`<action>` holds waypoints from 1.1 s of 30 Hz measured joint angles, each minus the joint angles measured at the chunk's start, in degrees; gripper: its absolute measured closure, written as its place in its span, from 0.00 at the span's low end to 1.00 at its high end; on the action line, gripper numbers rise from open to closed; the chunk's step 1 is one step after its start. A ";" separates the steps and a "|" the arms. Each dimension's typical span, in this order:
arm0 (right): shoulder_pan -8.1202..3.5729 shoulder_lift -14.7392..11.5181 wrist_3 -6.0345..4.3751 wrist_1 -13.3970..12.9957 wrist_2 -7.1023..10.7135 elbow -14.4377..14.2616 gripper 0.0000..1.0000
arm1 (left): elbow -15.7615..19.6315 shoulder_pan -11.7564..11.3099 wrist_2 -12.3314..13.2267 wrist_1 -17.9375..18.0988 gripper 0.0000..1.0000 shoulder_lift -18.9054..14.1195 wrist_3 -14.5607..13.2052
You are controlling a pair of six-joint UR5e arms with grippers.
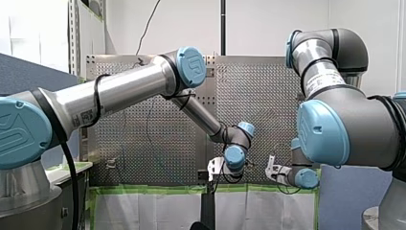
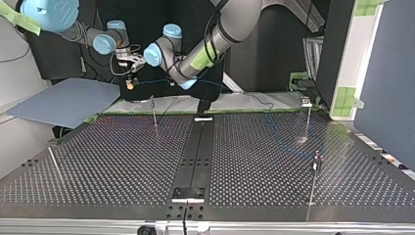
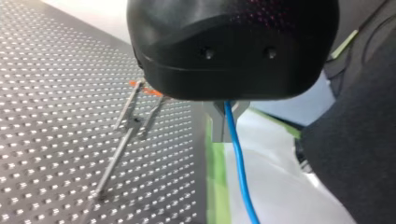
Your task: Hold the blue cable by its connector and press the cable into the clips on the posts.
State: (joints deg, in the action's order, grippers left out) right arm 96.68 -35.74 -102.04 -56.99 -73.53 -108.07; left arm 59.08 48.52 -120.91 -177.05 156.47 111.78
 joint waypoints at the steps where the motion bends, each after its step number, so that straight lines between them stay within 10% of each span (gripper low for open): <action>1: -0.16 0.00 -0.08 -0.02 0.12 0.03 1.00 | 0.01 -0.03 -0.27 0.47 1.00 0.00 -0.03; 33: -2.14 0.02 -2.90 1.16 0.57 6.22 1.00 | 2.72 -3.55 0.86 16.90 1.00 0.44 -4.58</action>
State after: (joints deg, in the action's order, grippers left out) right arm 94.53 -35.72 -104.95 -55.83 -72.95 -101.85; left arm 61.81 44.97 -120.05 -160.15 156.91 107.21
